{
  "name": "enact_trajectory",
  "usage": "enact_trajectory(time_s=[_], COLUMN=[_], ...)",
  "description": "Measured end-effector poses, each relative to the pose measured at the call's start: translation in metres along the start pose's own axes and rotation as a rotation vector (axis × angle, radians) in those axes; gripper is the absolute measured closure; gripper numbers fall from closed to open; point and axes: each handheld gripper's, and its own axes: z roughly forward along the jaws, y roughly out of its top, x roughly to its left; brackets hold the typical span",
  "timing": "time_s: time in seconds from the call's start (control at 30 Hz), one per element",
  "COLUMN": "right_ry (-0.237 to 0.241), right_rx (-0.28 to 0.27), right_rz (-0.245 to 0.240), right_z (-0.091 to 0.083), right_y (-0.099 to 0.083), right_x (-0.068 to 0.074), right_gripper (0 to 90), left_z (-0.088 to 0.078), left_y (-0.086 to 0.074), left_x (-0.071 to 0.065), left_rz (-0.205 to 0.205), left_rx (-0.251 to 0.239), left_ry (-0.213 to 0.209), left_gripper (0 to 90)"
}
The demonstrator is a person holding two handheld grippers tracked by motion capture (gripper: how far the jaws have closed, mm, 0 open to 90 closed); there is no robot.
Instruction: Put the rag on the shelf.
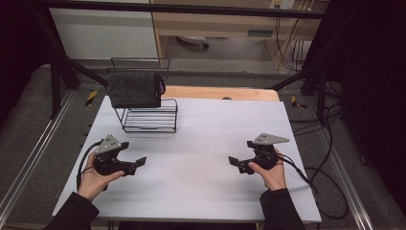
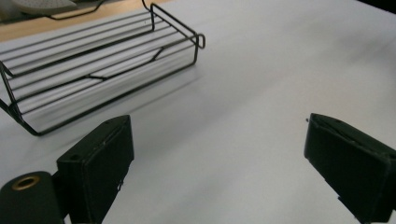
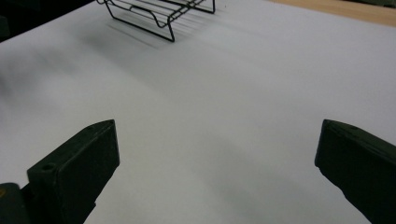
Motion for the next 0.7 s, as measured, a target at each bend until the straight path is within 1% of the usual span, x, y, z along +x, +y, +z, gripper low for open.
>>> enact_trajectory(time_s=[0.1, 0.17, 0.33, 0.4, 0.47, 0.53, 0.7], right_ry=[0.000, -0.001, -0.002, 0.000, -0.009, -0.012, -0.005], right_rx=[0.004, 0.013, 0.020, 0.016, 0.022, 0.022, 0.022], right_rz=[0.020, 0.022, 0.024, 0.036, 0.028, 0.030, 0.058], right_z=[-0.002, -0.004, -0.009, -0.012, -0.014, -0.016, -0.019], right_y=[-0.013, -0.021, -0.038, -0.043, -0.047, -0.051, -0.060], right_x=[-0.005, -0.008, -0.017, -0.019, -0.021, -0.023, -0.023], right_gripper=[0.7, 0.6, 0.6, 0.7, 0.7, 0.6, 0.7], left_z=[0.002, 0.004, 0.007, 0.008, 0.009, 0.010, 0.011], left_y=[-0.007, -0.012, -0.023, -0.026, -0.030, -0.033, -0.035], left_x=[0.000, 0.000, 0.001, 0.001, 0.002, 0.002, 0.001], left_rz=[-0.004, -0.010, 0.001, 0.000, 0.002, 0.007, 0.018], left_rx=[0.012, 0.013, 0.038, 0.043, 0.051, 0.064, 0.073], left_ry=[0.002, -0.003, -0.011, -0.013, -0.011, -0.008, -0.014], left_gripper=[8.4, 8.4, 8.4, 8.4, 8.4, 8.4, 8.4])
